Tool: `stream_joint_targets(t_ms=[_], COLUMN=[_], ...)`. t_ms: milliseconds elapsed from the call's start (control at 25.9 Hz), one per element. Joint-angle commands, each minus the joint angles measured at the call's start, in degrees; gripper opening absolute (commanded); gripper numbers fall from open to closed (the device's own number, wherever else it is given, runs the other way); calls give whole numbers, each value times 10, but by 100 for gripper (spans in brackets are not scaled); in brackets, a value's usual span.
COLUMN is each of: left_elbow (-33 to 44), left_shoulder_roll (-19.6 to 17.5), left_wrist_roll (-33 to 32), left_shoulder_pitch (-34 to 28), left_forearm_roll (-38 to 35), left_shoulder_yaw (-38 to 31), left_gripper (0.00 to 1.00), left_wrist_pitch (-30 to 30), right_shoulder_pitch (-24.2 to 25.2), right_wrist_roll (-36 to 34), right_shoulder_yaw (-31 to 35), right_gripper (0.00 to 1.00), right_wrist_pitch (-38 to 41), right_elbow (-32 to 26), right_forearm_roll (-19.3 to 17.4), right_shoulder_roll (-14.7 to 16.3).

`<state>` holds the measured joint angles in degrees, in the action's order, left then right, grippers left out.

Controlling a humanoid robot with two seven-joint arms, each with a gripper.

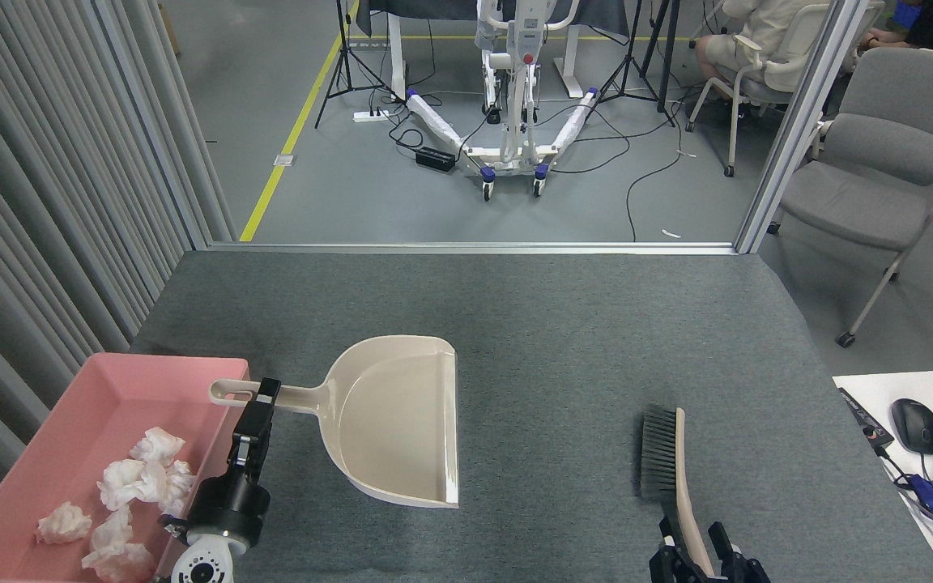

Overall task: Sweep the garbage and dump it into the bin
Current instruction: 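Lower the empty dustpan back onto the table with the left hand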

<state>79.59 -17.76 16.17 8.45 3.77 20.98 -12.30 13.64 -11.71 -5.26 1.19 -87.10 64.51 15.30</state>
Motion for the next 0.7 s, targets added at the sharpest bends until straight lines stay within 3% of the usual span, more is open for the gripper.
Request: stream_joint_targets(t_ms=[0,155,657], left_elbow=[-17,-64,-117], left_shoulder_roll=[33,87,124], left_wrist_roll=[0,2,28], left_shoulder_pitch=[-2,10,6], left_forearm_roll=[-47,-66,-78], left_shoulder_yaw=[1,5,11], left_gripper=[2,3,3], left_wrist_pitch=[4,5,-10], right_shoulder_pitch=[4,9,22], right_wrist_roll=[-4,-4,-14], right_shoulder_yaw=[1,2,29], right_gripper=[70,70,74], right_wrist_pitch=[0,0,-1], right_elbow=[-11,-26,-81], right_forearm_roll=[0,0,1], right_shoulder_roll=[0,1,10])
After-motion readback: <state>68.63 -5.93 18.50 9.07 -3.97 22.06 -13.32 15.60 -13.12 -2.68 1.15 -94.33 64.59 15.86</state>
